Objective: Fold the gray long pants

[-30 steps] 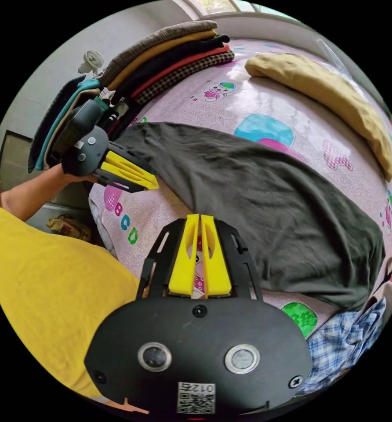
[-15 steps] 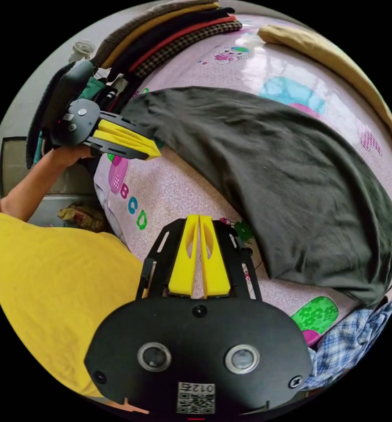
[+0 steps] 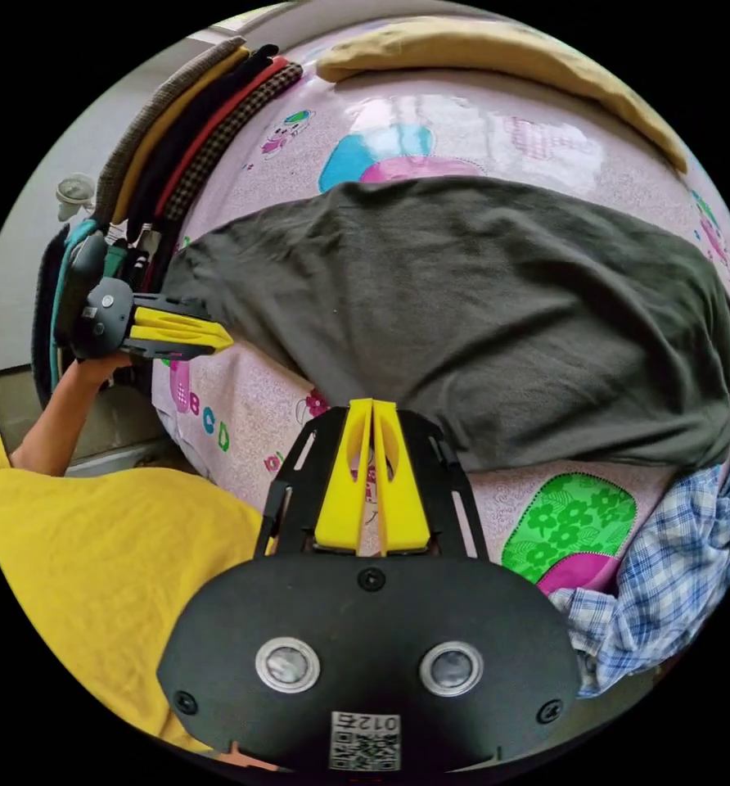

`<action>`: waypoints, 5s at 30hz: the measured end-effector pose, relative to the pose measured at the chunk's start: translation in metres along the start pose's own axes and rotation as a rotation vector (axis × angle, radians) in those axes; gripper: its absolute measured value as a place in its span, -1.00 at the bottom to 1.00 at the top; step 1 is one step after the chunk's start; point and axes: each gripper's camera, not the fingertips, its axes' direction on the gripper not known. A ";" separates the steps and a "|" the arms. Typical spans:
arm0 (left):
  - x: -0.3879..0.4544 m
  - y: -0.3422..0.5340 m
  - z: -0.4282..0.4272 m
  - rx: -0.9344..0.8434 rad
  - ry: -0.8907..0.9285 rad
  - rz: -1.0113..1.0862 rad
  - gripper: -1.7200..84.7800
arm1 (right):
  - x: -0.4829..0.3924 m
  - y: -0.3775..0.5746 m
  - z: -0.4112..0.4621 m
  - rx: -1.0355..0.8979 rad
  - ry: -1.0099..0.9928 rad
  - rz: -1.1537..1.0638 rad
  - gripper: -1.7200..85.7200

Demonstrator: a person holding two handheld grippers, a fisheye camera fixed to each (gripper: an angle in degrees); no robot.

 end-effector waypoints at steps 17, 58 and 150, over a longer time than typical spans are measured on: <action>-0.123 0.476 0.071 1.198 0.661 -1.950 -0.74 | -0.154 -0.014 -0.001 0.041 0.079 -0.464 -0.94; 0.023 0.111 0.039 0.809 0.972 -0.722 -0.94 | 0.058 0.143 -0.132 0.184 -0.071 -0.056 -0.94; -0.304 0.049 -0.118 0.411 0.752 -0.674 -0.93 | -0.410 0.110 0.353 0.085 0.669 -1.038 -0.88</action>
